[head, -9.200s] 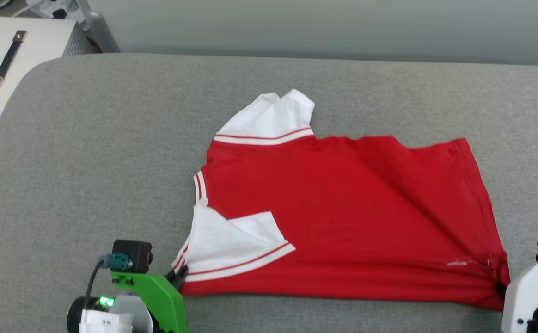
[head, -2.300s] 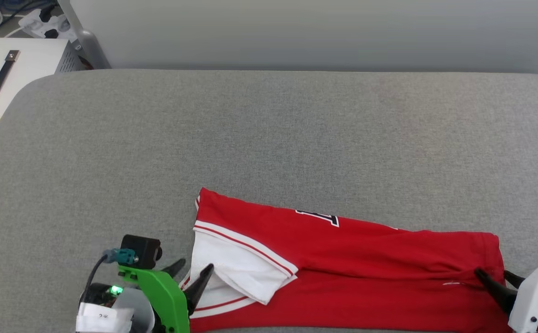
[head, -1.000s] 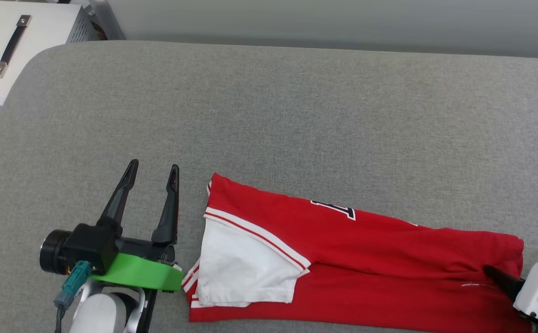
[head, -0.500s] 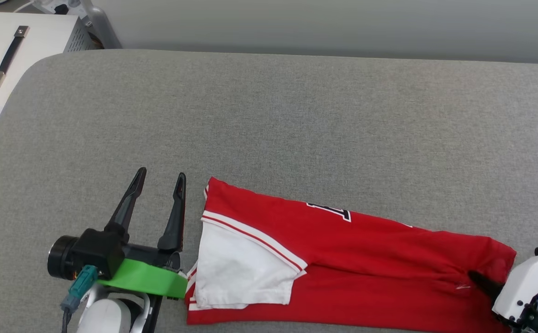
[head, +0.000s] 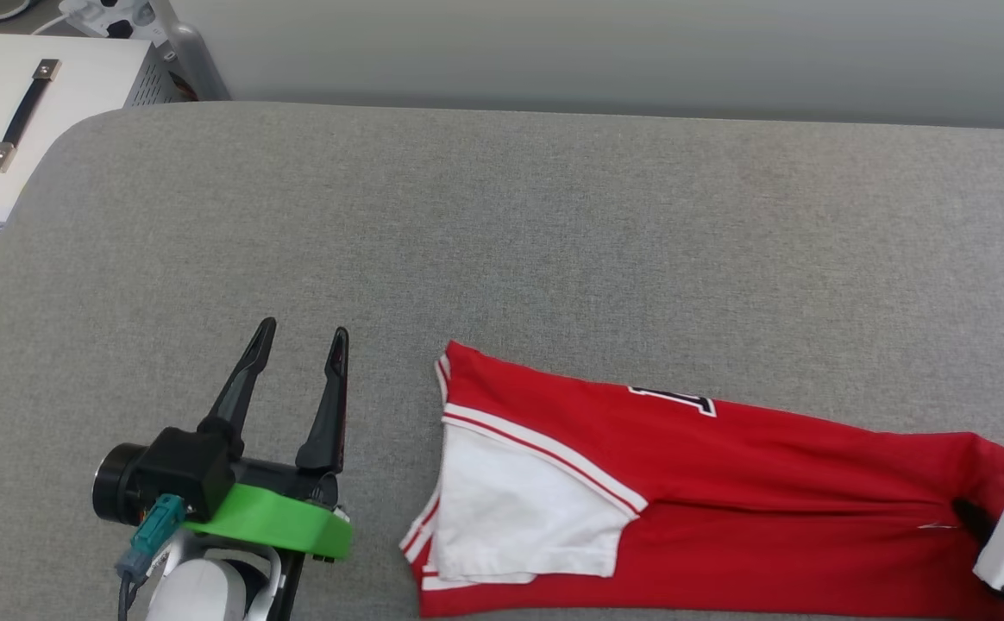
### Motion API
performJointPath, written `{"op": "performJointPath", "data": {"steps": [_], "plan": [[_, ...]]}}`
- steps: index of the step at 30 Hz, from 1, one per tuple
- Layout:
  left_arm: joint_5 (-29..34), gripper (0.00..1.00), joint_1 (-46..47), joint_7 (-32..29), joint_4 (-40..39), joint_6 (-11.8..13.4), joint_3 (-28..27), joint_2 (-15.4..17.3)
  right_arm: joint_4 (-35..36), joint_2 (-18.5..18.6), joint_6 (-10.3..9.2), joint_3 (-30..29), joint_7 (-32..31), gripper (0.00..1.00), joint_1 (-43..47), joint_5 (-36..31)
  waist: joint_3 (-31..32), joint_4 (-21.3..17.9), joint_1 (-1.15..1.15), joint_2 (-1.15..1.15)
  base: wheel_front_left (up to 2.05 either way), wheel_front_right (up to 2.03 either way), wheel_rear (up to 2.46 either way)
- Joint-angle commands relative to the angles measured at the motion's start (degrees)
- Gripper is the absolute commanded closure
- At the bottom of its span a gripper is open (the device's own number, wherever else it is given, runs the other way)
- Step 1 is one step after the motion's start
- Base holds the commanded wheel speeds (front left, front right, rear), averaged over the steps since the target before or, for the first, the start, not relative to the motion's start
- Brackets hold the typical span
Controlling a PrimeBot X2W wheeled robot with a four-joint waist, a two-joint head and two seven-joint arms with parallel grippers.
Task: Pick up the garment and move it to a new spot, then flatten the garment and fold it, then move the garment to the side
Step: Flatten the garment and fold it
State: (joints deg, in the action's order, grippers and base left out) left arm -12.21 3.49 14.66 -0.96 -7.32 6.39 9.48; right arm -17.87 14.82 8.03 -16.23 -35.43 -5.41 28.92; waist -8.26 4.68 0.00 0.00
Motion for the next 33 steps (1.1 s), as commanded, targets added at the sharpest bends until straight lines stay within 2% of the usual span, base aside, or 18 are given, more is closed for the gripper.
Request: {"op": "performJointPath", "data": {"steps": [1, 6, 8, 15, 22, 33], "plan": [[-0.5, 0.00, -0.6, 0.3, 0.0, -0.2, 0.0, 0.3, -1.5, 1.3, -0.54, -1.4, 0.8, 1.00, -0.4, -2.0, 0.1, 0.0, 0.00, 0.00, 0.00, 0.00, 0.00], [-0.8, 0.00, -0.5, 0.3, -0.1, -0.2, -0.1, 0.1, -3.3, 2.7, -0.54, -5.3, 4.0, 1.00, -2.3, -8.2, 0.5, 0.1, 0.00, 0.00, 0.00, 0.00, 0.00], [-1.1, 0.00, -0.8, 0.3, 0.0, -0.2, -0.3, -0.4, -3.0, 1.5, -0.54, -5.3, 4.3, 1.00, -2.4, -9.0, 1.1, 0.4, 0.00, 0.00, 0.00, 0.00, 0.00], [-1.6, 0.00, -2.6, 0.3, 0.6, -0.2, -0.6, -1.3, 4.4, -0.7, -0.54, -2.9, 2.7, 1.00, 2.6, -7.7, 4.2, -0.1, 0.00, 0.00, 0.00, 0.00, 0.00], [-2.0, 0.00, -4.7, 0.3, 1.1, -0.2, -0.5, -2.0, 13.8, -1.9, -0.54, 0.8, -2.0, 1.00, 8.0, -7.0, 7.7, -0.4, 0.00, 0.00, 0.00, 0.00, 0.00], [-2.5, 0.00, -6.0, 0.3, 0.8, -0.2, -1.1, -2.9, 26.2, -10.2, -0.54, 5.1, -9.9, 1.00, 11.8, -1.9, 8.4, 1.2, 0.00, 0.00, 0.00, 0.00, 0.00]]}}
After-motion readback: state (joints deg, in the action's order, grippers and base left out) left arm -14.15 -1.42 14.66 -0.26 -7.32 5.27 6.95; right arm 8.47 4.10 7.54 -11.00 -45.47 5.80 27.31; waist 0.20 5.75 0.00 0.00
